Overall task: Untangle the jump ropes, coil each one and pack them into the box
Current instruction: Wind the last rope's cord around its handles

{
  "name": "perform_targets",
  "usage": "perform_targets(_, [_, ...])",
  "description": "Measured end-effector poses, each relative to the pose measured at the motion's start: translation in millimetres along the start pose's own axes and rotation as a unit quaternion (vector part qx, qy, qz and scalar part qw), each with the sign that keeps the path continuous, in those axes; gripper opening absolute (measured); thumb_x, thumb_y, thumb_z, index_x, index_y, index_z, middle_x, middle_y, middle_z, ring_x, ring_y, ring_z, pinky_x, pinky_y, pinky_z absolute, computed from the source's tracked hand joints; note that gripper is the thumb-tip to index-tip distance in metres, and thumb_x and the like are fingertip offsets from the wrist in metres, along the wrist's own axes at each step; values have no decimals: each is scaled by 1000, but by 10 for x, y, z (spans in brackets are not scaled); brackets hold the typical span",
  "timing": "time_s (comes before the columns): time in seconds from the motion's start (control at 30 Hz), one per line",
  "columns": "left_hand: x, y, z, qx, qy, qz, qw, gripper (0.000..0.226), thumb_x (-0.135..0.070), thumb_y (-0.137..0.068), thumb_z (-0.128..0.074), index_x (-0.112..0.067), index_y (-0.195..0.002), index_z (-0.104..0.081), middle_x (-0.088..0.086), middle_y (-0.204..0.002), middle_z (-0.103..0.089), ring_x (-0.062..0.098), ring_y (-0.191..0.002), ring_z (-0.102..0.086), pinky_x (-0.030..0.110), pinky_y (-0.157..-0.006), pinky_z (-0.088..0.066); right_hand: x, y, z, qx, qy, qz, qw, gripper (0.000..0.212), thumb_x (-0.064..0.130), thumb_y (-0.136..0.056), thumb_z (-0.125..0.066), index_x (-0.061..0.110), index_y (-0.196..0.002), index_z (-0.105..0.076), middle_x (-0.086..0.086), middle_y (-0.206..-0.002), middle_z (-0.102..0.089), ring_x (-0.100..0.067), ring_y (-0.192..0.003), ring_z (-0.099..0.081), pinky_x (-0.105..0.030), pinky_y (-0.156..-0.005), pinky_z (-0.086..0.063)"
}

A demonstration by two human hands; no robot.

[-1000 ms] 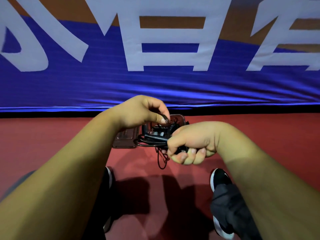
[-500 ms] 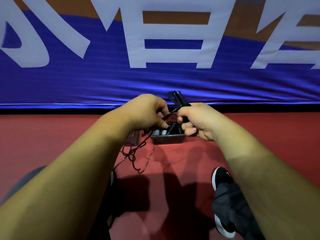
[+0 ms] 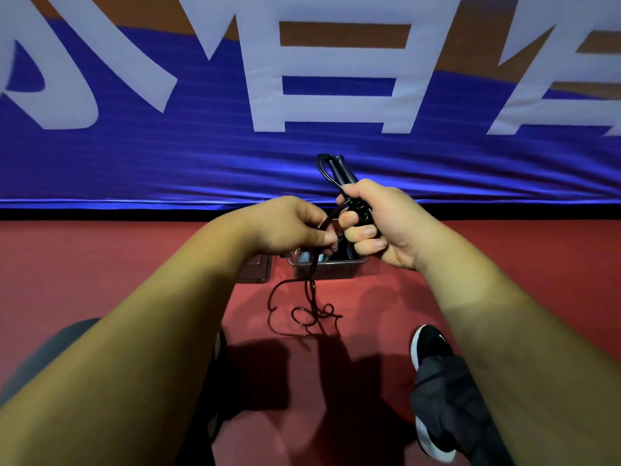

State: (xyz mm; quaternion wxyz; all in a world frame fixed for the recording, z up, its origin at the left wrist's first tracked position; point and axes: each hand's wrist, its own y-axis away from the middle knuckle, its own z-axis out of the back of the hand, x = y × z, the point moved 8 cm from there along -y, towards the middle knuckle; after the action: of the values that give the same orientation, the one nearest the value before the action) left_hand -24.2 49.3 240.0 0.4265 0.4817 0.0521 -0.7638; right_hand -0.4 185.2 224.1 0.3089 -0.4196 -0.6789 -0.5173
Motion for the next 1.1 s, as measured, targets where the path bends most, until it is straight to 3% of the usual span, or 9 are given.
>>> perform_targets(0.17, [-2,19,-77,49,22,-36,998,14,-19,-97,-74,-22,-110,-79,6,-107,-78,12,-93,-65,51,-106,-50,63,66,37,-6,28,7,1000,20,32,-105,-59,14,-116,-57,0,-67,-46,-9,-52,-22,-20,-42,-12])
perform_targets(0.33, [59,-58,66,-35,-48,-2,998,10,-26,-94,-78,-24,-85,-77,-9,-61,-64,8,-57,-55,24,-61,-48,44,141,-30,42,100,-1,994,19,31,-103,-66,18,-94,-55,1,-68,-43,-8,-49,-22,-18,-38,-13])
perform_targets(0.47, [160,-124,111,-75,-105,18,992,12,-41,-91,-79,-29,-89,-78,-17,-67,-70,2,-63,-62,22,-70,-50,-26,240,-109,91,153,-32,983,33,21,-104,-60,18,-71,-61,0,-66,-39,-8,-47,-20,-18,-40,-11])
perform_targets(0.57, [142,-131,153,-96,-85,10,992,5,-34,-87,-82,-33,-87,-77,-19,-78,-74,-7,-72,-65,16,-70,-49,-97,333,-150,130,183,-79,971,33,13,-101,-52,19,-70,-63,-1,-64,-38,-8,-46,-18,-18,-43,-8])
perform_targets(0.7, [71,-86,191,-74,-80,-42,993,19,-2,-89,-69,-21,-90,-75,2,-83,-77,22,-73,-70,36,-73,-56,-244,457,-191,189,243,-147,940,53,9,-98,-43,24,-50,-59,1,-60,-37,-5,-42,-19,-15,-42,-8])
perform_targets(0.77, [45,-46,192,-59,-6,-53,997,22,5,-89,-69,-15,-93,-76,13,-90,-78,30,-75,-71,41,-73,-58,-341,504,-173,211,274,-188,919,49,10,-99,-42,23,-56,-62,3,-58,-37,-4,-40,-19,-14,-42,-8])
perform_targets(0.87, [-62,-29,186,-51,44,-71,995,16,2,-86,-77,-12,-93,-78,14,-91,-77,23,-78,-69,47,-80,-57,-492,547,-154,224,321,-244,887,14,10,-100,-46,18,-96,-57,2,-62,-37,-4,-41,-20,-12,-42,-11])
perform_targets(1.0, [-195,-29,90,-38,-11,-81,996,13,-5,-87,-80,-16,-92,-78,9,-86,-77,36,-78,-71,57,-80,-59,-584,413,-7,153,364,-255,883,15,11,-98,-52,21,-91,-43,0,-65,-41,-7,-44,-21,-12,-38,-15])
perform_targets(1.1, [-229,-36,61,-44,-93,-75,992,10,-19,-92,-78,-28,-97,-78,-2,-82,-77,29,-78,-74,49,-76,-62,-495,258,220,40,371,-221,901,8,11,-95,-55,16,-91,-49,-2,-65,-45,-10,-48,-23,-13,-38,-16])
